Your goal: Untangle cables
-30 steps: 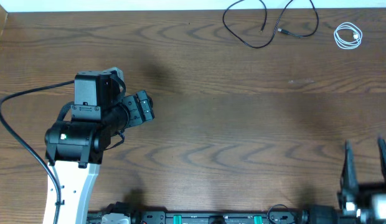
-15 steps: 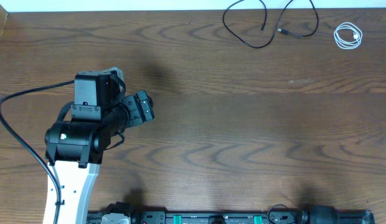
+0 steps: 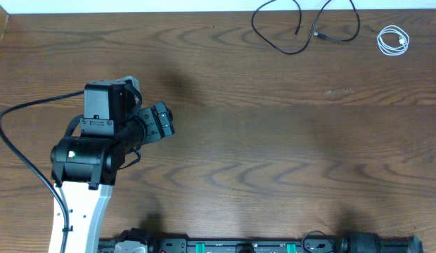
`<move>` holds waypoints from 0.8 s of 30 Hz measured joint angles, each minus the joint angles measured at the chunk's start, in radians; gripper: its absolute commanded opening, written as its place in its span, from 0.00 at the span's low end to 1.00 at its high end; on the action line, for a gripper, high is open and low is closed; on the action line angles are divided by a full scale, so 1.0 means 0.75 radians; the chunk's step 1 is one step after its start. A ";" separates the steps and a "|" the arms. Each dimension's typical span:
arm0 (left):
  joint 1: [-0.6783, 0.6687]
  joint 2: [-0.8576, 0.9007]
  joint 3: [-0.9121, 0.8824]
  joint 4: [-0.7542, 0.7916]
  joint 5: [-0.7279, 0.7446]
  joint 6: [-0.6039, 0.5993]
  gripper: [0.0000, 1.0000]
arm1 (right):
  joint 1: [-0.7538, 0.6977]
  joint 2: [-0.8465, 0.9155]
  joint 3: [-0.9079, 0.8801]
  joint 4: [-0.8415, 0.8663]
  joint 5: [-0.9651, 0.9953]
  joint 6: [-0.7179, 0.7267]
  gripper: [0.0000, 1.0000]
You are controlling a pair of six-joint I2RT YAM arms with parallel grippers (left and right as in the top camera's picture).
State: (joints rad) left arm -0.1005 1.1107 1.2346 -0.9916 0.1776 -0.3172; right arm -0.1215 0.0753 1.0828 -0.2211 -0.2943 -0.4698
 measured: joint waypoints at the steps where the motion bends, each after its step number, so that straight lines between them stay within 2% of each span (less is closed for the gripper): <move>1: 0.000 0.000 0.000 0.001 0.000 0.001 0.92 | 0.000 0.025 -0.008 -0.010 0.010 0.000 0.99; 6: 0.000 0.000 0.000 0.000 0.000 0.000 0.92 | 0.000 0.146 -0.075 -0.112 0.040 0.028 0.99; 12: 0.000 0.000 0.000 0.000 0.000 0.001 0.92 | 0.000 0.298 -0.187 -0.147 0.054 0.242 0.99; 16: -0.001 0.001 0.000 0.001 0.000 0.000 0.92 | 0.000 0.391 -0.242 -0.333 0.054 0.350 0.99; 24: 0.000 0.000 0.000 0.000 -0.001 0.000 0.92 | 0.000 0.526 -0.281 -0.319 0.064 0.381 0.99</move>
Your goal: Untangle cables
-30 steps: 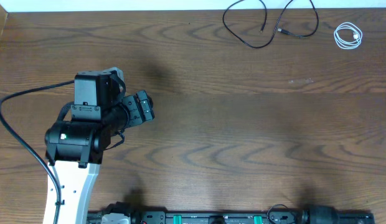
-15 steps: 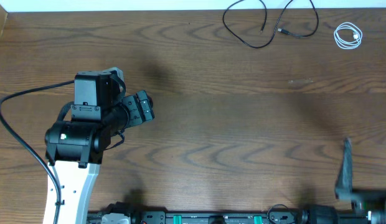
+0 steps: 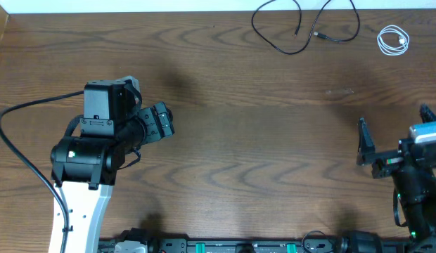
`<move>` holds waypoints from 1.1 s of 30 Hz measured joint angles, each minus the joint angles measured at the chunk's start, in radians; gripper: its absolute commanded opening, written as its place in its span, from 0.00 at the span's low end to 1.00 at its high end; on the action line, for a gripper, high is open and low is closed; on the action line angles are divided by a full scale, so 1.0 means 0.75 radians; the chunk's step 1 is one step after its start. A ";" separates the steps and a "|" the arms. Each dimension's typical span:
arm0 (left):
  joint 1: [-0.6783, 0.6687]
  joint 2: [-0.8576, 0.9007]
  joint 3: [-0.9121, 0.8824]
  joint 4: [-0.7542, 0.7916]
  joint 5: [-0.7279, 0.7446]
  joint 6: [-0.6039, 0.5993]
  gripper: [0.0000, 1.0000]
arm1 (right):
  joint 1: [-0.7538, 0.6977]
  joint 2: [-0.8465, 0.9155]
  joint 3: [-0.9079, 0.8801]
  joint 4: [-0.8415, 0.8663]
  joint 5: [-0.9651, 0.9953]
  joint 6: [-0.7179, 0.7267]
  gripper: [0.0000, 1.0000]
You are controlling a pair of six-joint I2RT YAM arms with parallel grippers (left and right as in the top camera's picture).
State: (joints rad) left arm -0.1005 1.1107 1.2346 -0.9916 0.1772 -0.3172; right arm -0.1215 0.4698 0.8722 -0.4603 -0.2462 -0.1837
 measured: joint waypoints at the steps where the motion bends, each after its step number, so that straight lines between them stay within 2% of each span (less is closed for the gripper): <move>1: 0.000 0.000 0.000 0.001 0.000 0.001 0.92 | 0.000 0.004 0.000 0.005 0.000 0.001 0.99; 10: 0.000 0.000 0.000 0.000 0.000 0.000 0.92 | 0.000 -0.005 0.000 0.001 0.000 0.006 0.99; 16: 0.000 0.000 0.000 0.001 0.000 0.001 0.92 | 0.001 -0.106 -0.056 0.049 -0.001 0.005 0.99; 23: 0.000 0.000 0.000 0.001 0.000 0.000 0.92 | 0.001 -0.294 -0.398 0.379 0.007 0.034 0.99; 28: 0.000 0.000 0.000 0.001 0.001 0.001 0.92 | 0.002 -0.453 -0.671 0.614 0.157 0.233 0.99; 33: 0.000 0.000 0.000 0.000 0.000 0.001 0.92 | 0.002 -0.570 -0.883 0.679 0.272 0.361 0.99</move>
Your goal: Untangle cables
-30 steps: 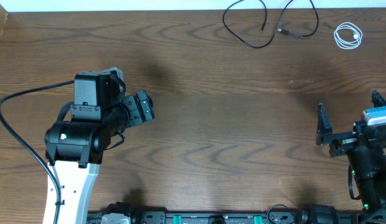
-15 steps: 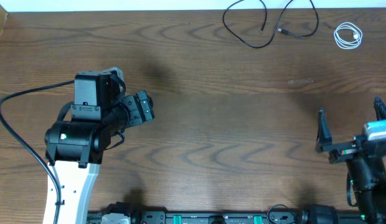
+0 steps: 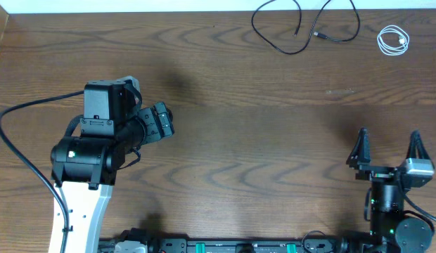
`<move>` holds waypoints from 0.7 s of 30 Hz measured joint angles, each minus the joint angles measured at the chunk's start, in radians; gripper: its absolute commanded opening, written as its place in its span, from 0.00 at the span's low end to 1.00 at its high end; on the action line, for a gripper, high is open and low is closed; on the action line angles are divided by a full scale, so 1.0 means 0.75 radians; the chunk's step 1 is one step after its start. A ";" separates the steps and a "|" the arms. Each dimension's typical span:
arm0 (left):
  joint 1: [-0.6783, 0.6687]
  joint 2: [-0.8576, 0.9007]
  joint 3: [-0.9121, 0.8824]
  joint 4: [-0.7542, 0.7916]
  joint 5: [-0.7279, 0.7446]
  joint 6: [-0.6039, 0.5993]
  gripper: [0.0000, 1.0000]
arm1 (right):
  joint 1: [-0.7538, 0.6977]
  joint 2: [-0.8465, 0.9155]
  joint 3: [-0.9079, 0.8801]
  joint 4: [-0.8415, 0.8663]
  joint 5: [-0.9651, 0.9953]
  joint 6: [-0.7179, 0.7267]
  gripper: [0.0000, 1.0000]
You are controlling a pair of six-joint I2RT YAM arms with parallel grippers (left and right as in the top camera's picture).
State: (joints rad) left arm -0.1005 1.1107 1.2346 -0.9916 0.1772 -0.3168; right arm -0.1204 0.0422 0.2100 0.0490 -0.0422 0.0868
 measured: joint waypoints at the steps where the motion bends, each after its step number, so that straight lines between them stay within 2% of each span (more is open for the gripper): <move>1: 0.000 0.000 0.000 0.000 0.000 0.000 0.92 | 0.000 -0.017 -0.037 0.018 0.013 0.007 0.99; 13: 0.000 0.000 0.000 0.000 0.001 -0.001 0.92 | 0.000 -0.037 -0.244 0.021 0.060 -0.043 0.99; 21: 0.000 0.000 0.000 0.000 0.001 0.000 0.92 | 0.000 -0.039 -0.269 -0.161 0.063 -0.153 0.99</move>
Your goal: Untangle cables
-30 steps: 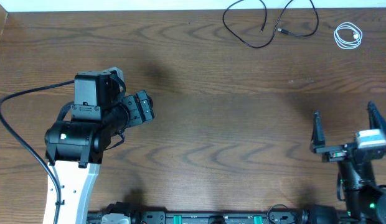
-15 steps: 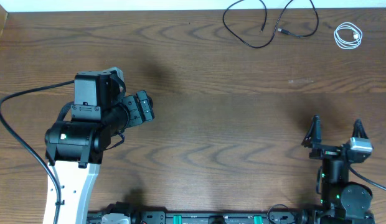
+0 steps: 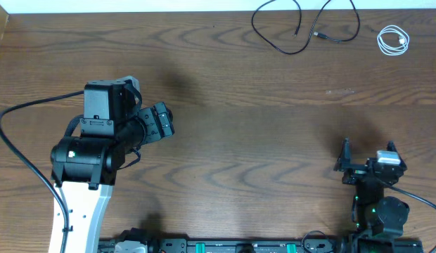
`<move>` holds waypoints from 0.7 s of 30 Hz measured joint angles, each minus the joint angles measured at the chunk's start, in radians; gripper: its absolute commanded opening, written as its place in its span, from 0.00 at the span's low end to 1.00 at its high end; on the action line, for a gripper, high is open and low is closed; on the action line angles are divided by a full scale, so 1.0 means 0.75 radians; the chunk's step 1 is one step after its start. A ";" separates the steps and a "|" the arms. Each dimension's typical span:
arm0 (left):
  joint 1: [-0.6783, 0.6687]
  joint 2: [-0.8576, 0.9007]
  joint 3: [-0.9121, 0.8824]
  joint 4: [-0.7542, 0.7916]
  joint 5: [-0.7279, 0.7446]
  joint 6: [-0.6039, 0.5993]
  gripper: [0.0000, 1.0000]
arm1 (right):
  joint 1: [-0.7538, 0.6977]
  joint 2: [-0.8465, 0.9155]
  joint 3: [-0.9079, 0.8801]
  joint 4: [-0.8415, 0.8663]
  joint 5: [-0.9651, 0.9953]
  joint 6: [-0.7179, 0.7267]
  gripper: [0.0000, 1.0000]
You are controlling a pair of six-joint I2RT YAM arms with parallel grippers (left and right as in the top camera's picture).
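A thin black cable (image 3: 285, 48) lies in loose loops at the table's far edge, right of centre, its plug ends (image 3: 318, 34) pointing inward. A small white coiled cable (image 3: 392, 40) lies apart from it at the far right. My left gripper (image 3: 164, 121) rests at the left of the table, far from both cables, its fingers together with nothing in them. My right gripper (image 3: 367, 151) stands open near the front right edge, its two fingers spread wide and empty, well short of the cables.
The left arm's own black cord (image 3: 21, 151) curves across the table's left side. The brown wooden table (image 3: 239, 140) stretches between the two arms. A rail with fittings (image 3: 232, 247) runs along the front edge.
The right gripper has moved left and slightly nearer the front edge, still open. Left arm and both cables are unchanged.
At first only the left arm was in view, resting at the left. Then the right arm appeared at the right edge, open. It then stood near the front right edge, and now sits a little further left there. The cables lie untouched.
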State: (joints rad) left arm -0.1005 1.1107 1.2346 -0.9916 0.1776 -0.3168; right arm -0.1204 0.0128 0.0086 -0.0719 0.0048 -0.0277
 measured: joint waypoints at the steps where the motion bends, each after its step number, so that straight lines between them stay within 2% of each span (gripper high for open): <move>1: 0.000 0.000 0.000 0.000 -0.001 0.000 0.92 | 0.000 0.000 -0.001 -0.001 0.000 -0.012 0.99; 21: 0.000 0.000 0.000 0.000 0.000 0.000 0.92 | 0.000 -0.001 -0.001 0.001 -0.001 -0.047 0.99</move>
State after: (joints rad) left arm -0.1005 1.1107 1.2346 -0.9916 0.1776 -0.3168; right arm -0.1204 0.0120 0.0082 -0.0711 0.0040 -0.0628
